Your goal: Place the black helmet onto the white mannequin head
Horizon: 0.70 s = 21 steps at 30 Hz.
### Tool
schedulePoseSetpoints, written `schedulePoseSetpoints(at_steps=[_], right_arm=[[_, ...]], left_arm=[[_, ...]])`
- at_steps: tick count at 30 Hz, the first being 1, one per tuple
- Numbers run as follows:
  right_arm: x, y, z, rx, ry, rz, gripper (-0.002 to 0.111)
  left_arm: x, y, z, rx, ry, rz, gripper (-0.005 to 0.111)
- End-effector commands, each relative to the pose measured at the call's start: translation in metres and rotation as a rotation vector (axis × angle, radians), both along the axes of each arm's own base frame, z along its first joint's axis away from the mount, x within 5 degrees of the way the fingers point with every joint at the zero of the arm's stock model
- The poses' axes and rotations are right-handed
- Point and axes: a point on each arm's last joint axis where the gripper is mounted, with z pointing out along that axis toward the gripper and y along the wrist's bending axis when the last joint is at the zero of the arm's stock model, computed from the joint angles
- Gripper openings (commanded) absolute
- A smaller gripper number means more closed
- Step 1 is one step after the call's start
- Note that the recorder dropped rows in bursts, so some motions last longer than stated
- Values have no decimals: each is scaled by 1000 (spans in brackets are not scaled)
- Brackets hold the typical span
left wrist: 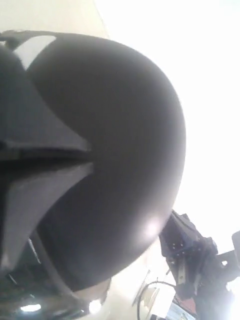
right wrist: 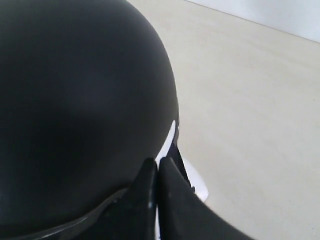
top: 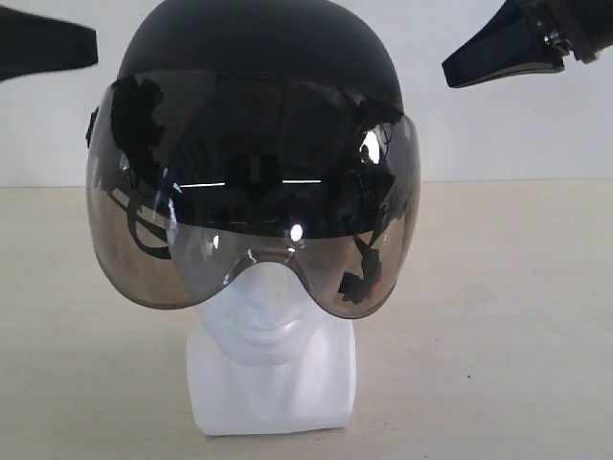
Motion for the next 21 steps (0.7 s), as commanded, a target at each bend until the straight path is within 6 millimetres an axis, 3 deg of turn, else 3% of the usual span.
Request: schedulePoseSetpoints(at_steps=[1, 6, 9, 14, 21], right_arm=[[-10, 0, 17, 31, -71, 17, 0], [-36, 5, 44, 80, -155, 36, 0], [-55, 25, 55, 93, -191, 114, 0], [-81, 64, 61, 102, -216, 282, 0], [-100, 90, 70, -56, -234, 312, 0]], left_arm=[[1, -1, 17, -29, -5, 6, 4], [4, -1, 34, -35, -43, -8, 4], [16, -4, 36, -58, 8, -50, 4], [27, -26, 44, -57, -5, -150, 4], [44, -44, 66, -92, -14, -179, 4]])
